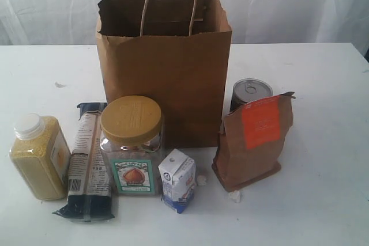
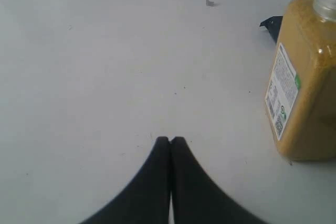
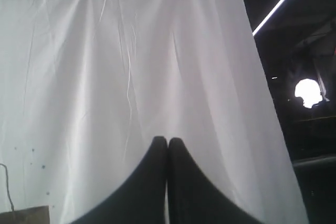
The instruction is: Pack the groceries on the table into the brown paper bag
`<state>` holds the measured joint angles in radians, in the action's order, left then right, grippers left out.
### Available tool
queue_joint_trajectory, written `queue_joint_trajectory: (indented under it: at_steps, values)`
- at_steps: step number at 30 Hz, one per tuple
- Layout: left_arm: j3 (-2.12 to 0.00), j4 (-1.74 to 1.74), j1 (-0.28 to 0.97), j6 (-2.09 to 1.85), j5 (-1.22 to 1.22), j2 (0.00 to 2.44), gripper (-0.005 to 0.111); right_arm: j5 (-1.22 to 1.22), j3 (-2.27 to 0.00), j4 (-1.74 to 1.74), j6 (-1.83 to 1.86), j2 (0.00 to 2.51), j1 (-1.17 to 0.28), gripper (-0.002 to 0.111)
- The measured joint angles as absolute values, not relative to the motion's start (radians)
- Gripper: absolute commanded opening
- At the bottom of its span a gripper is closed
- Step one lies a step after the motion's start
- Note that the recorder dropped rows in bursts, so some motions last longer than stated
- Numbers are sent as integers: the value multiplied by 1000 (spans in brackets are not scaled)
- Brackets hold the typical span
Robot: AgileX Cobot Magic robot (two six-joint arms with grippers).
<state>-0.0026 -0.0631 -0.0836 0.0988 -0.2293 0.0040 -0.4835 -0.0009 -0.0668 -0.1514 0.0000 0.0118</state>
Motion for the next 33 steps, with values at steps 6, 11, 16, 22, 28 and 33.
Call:
queue_joint_trajectory:
  at_steps: [6,11,16,22,28,33]
  values:
    - [-3,-63,-84,99,-229,4,0,-507,-1,-91,-311,0,12,0]
    - [-3,-63,-84,99,-229,4,0,-611,-1,-113,-410,0,12,0]
    - [-3,-63,-84,99,-229,4,0,-628,-15,-136,-611,0,12,0]
    - [-3,-63,-84,99,-229,4,0,-346,-127,52,-649,0,12,0]
    - [-3,-63,-84,99,-229,4,0,114,-202,366,-632,0,12,0]
    - [-3,-63,-84,99,-229,4,0,312,-204,422,-616,8,12,0]
